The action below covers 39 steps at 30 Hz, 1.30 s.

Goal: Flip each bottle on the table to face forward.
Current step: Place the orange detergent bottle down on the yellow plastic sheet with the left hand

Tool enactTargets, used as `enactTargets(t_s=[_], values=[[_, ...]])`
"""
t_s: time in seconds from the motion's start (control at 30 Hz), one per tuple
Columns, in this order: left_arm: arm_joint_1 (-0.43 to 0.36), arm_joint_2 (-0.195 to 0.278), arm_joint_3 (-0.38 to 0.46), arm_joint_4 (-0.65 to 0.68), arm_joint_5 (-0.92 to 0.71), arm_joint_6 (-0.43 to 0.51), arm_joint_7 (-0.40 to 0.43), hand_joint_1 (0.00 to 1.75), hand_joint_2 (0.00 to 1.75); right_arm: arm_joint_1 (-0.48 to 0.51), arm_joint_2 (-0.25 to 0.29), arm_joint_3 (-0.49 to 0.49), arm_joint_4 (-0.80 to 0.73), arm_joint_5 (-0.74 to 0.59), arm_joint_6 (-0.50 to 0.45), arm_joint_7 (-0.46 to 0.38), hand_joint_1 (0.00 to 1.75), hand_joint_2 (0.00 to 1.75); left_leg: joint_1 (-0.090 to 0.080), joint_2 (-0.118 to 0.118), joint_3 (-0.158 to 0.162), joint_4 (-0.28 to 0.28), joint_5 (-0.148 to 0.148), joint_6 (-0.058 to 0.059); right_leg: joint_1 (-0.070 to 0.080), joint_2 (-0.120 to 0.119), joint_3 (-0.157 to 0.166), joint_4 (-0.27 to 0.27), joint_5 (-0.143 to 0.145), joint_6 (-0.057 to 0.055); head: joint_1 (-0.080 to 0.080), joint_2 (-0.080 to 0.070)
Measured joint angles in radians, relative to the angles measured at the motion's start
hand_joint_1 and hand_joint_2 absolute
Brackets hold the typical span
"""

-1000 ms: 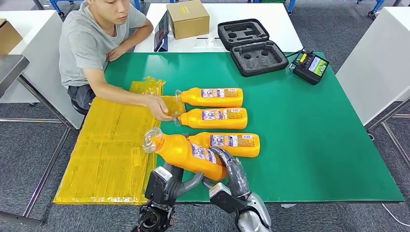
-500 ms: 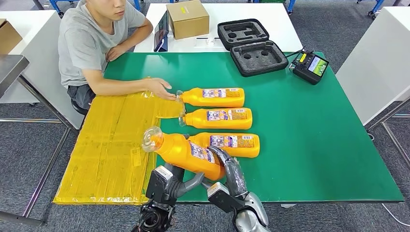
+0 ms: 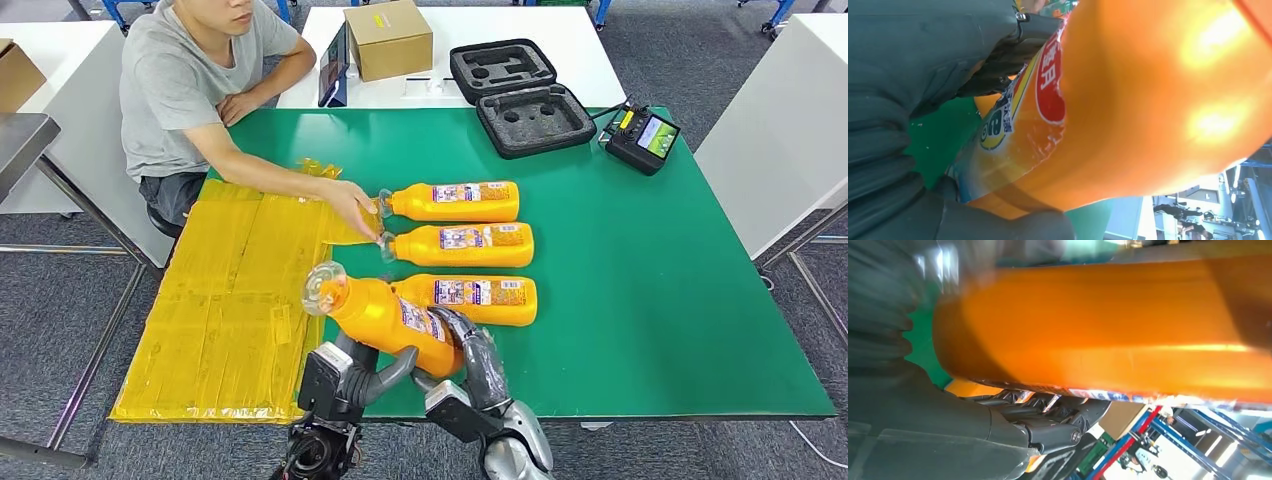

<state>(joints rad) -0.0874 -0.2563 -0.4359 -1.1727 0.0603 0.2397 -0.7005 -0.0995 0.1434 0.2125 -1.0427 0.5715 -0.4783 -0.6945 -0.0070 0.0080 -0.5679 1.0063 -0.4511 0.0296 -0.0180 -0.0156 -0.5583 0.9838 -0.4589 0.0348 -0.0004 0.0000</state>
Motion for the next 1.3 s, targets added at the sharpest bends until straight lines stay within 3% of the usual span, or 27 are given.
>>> enactTargets(t_s=[0.13,0.27,0.3,0.4,0.43,0.47,0.6,0.83,1.3], values=[[0.007,0.000,0.006,-0.011,-0.003,0.000,0.001,1.75,1.75,-0.001,0.004,0.005,0.006,0.024,-0.017,0.009,1.50,1.75,0.000,0.000,0.000,0.000,0.000,0.000,0.000,0.000,0.000,0.000,0.000,0.000,0.000,0.000],[0.012,0.000,0.014,-0.014,-0.001,-0.009,0.001,1.75,1.75,-0.003,0.008,0.008,0.012,0.051,-0.031,0.021,1.54,1.75,0.000,0.000,0.000,0.000,0.000,0.000,0.000,0.000,0.000,0.000,0.000,0.000,0.000,0.000],[0.012,0.000,0.015,-0.014,0.000,-0.012,0.002,1.75,1.75,-0.003,0.009,0.009,0.013,0.055,-0.035,0.023,1.34,1.75,0.000,0.000,0.000,0.000,0.000,0.000,0.000,0.000,0.000,0.000,0.000,0.000,0.000,0.000],[0.012,0.000,0.015,-0.015,-0.001,-0.017,0.003,1.75,1.75,-0.005,0.009,0.013,0.017,0.070,-0.045,0.029,0.20,1.75,0.000,0.000,0.000,0.000,0.000,0.000,0.000,0.000,0.000,0.000,0.000,0.000,0.000,0.000],[0.011,0.000,0.015,-0.015,-0.001,-0.019,0.003,1.75,1.75,-0.005,0.009,0.017,0.019,0.079,-0.052,0.031,0.02,1.75,0.000,0.000,0.000,0.000,0.000,0.000,0.000,0.000,0.000,0.000,0.000,0.000,0.000,0.000],[0.010,0.000,0.014,-0.015,-0.002,-0.023,0.003,1.75,1.75,-0.005,0.009,0.021,0.021,0.089,-0.060,0.034,0.01,1.75,0.000,0.000,0.000,0.000,0.000,0.000,0.000,0.000,0.000,0.000,0.000,0.000,0.000,0.000],[0.007,-0.002,0.008,-0.017,-0.003,-0.033,0.003,1.75,1.75,-0.005,0.010,0.031,0.030,0.110,-0.079,0.040,0.00,0.00,0.000,0.000,0.000,0.000,0.000,0.000,0.000,0.000,0.000,0.000,0.000,0.000,0.000,0.000],[0.005,-0.003,0.004,-0.028,-0.006,-0.023,0.003,1.75,1.75,0.000,0.012,0.032,0.033,0.097,-0.088,0.047,0.00,0.00,0.000,0.000,0.000,0.000,0.000,0.000,0.000,0.000,0.000,0.000,0.000,0.000,0.000,0.000],[0.005,0.014,0.041,-0.156,-0.077,0.110,0.001,1.75,1.75,0.029,0.012,0.041,-0.006,0.104,-0.089,0.045,0.00,0.00,0.000,0.000,0.000,0.000,0.000,0.000,0.000,0.000,0.000,0.000,0.000,0.000,0.000,0.000]])
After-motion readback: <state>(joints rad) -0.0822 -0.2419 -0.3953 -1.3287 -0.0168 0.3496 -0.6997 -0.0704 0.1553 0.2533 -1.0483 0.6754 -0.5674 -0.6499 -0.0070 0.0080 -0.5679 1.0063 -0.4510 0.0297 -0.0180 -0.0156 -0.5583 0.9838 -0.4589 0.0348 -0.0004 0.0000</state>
